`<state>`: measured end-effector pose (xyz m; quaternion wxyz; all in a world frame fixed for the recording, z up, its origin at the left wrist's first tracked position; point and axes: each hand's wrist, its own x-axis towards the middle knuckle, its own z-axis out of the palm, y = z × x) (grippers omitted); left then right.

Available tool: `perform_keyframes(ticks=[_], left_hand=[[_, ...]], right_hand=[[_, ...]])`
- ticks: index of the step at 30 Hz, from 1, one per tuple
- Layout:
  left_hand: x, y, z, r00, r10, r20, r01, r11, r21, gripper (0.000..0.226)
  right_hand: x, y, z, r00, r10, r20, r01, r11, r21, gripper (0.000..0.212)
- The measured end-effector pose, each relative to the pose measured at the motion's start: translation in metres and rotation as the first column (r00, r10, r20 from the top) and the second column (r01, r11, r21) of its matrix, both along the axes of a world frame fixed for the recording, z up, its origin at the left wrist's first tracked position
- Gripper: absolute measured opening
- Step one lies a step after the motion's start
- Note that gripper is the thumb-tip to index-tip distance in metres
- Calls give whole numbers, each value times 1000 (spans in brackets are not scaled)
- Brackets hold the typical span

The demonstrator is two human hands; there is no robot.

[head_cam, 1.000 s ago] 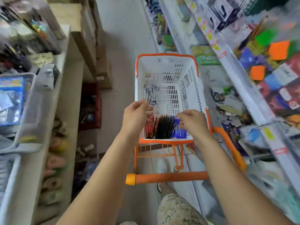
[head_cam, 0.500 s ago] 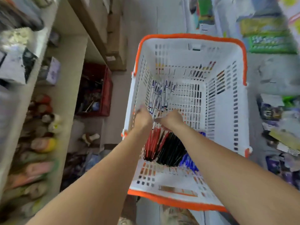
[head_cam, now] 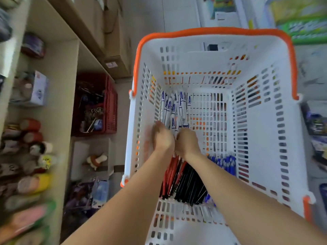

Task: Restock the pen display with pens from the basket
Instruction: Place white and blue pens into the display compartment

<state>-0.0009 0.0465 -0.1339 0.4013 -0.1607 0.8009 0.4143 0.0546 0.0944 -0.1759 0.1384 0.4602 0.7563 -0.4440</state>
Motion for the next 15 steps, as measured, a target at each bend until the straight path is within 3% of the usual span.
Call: perform_keyframes(ticks=[5, 8, 12, 15], left_hand=[[-10, 20, 1, 975, -140, -172, 133, 990, -49, 44], [-16, 34, -3, 952, -165, -257, 158, 986, -50, 42], [-30, 49, -9, 987, -66, -146, 63, 998, -25, 48], [-37, 48, -2, 996, -34, -79, 33, 999, -21, 52]], right_hand=[[0, 34, 11, 984, -66, -165, 75, 996, 52, 37], [-17, 53, 2, 985, -75, -156, 98, 984, 150, 31], [-27, 55, -25, 989, -87, -118, 115, 961, 252, 33], [-26, 54, -21, 968, -192, -159, 226, 945, 234, 35]])
